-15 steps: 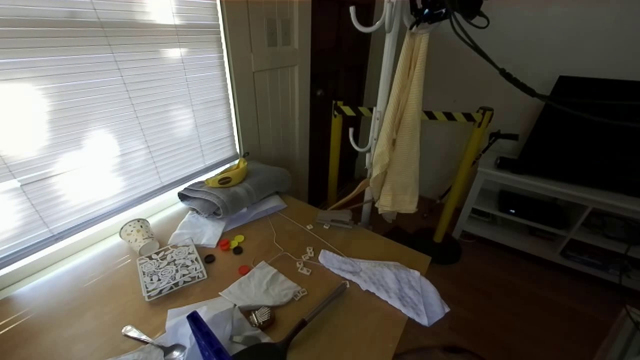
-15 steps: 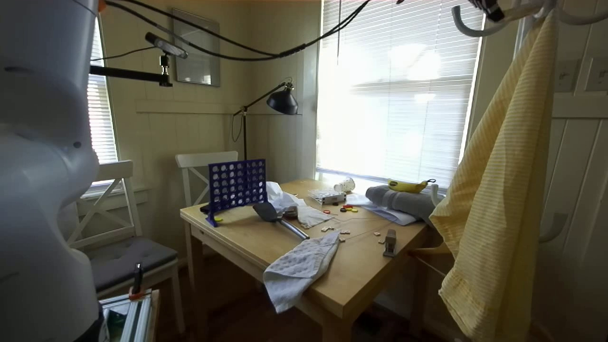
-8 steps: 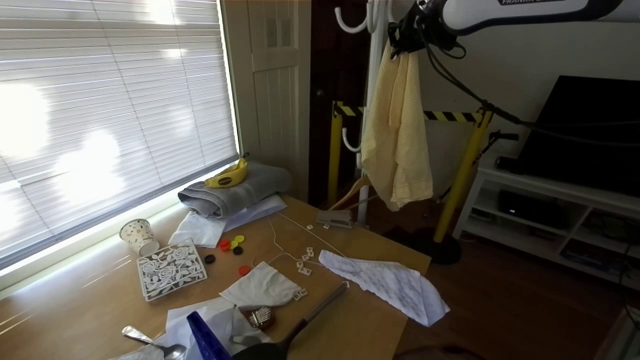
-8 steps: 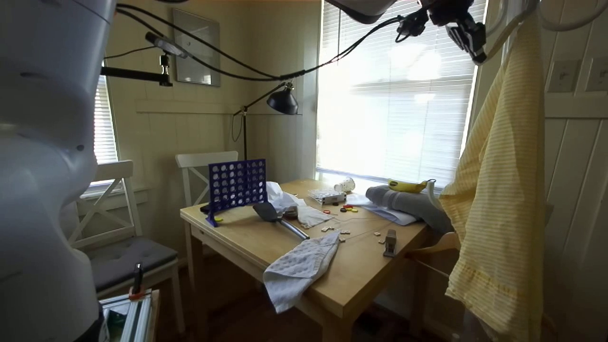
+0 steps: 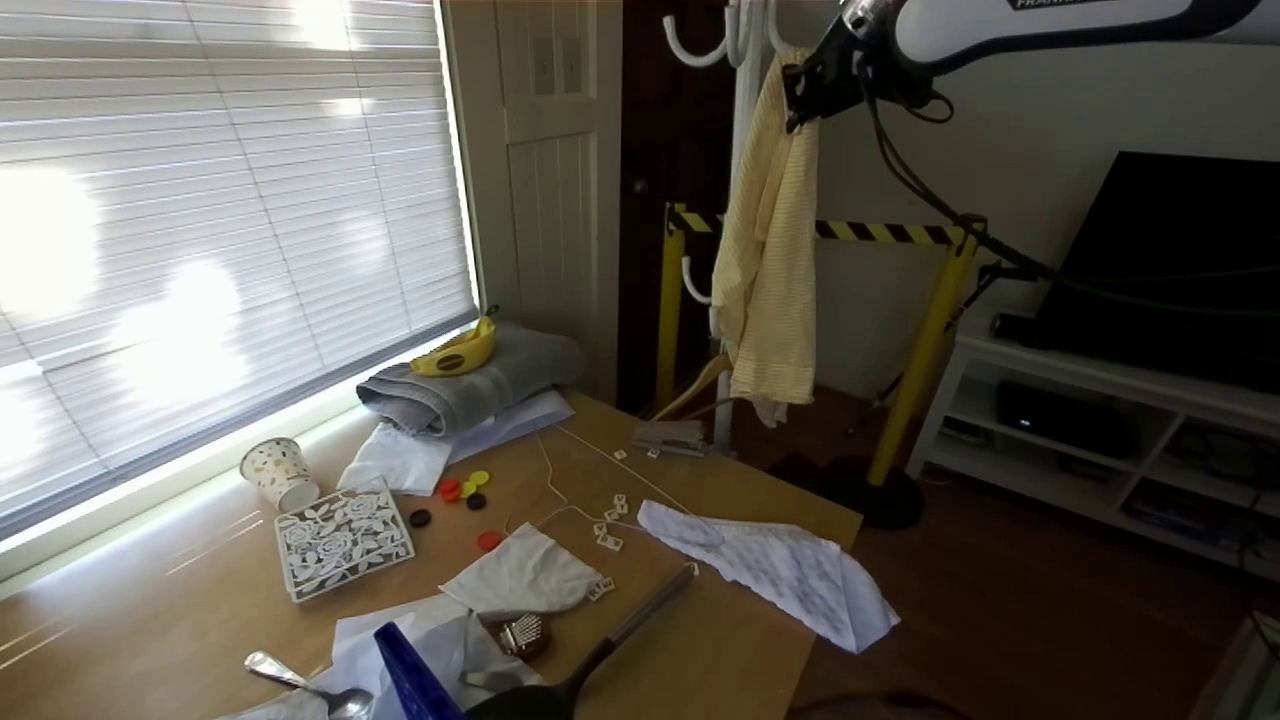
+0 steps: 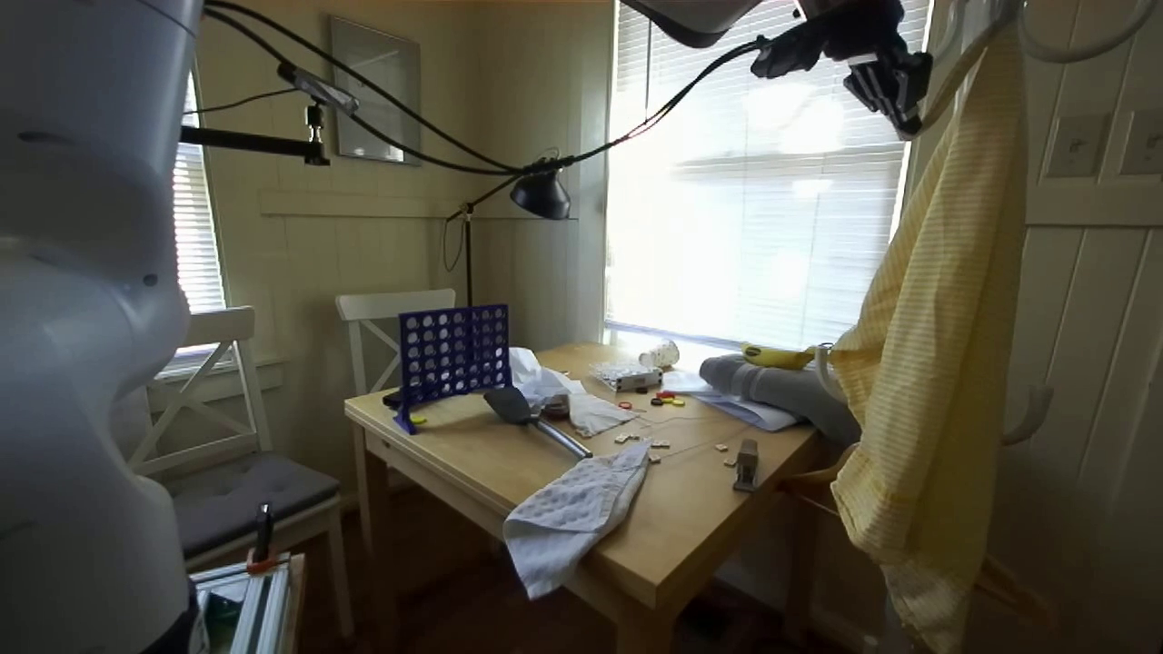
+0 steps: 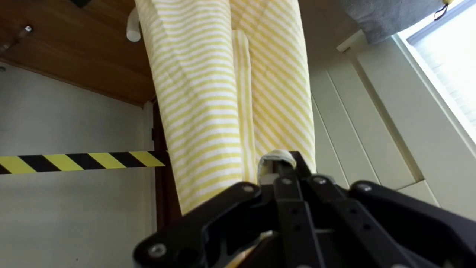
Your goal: Pick up the yellow towel and hang it on the upper hook pointing toward you
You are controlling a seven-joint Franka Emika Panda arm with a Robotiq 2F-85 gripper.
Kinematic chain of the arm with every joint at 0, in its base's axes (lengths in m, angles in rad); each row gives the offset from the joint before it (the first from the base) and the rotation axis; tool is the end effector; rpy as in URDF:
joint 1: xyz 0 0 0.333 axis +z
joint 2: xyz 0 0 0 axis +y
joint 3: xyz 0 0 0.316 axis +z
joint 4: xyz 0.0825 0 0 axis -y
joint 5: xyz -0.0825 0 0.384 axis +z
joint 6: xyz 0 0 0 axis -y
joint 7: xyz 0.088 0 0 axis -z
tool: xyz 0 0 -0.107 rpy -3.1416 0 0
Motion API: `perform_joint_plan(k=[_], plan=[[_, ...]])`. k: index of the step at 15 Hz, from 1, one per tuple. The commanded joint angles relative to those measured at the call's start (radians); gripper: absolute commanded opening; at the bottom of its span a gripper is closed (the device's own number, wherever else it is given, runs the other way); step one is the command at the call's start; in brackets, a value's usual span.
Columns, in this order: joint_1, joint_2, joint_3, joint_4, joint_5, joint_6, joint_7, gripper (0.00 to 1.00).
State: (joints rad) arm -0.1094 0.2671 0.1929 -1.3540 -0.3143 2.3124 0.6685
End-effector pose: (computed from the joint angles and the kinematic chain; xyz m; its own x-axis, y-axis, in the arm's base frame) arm 0.6849 0.0302 0.6563 0.6432 -0.4107 0.6462 -0.3957 -0.9008 -0.1787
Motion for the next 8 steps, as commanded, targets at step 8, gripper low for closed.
perform_joint_plan(k=[8], plan=[[-0.037,-0.034,0.002,-0.052,0.019,-0.014,-0.078,0.01]])
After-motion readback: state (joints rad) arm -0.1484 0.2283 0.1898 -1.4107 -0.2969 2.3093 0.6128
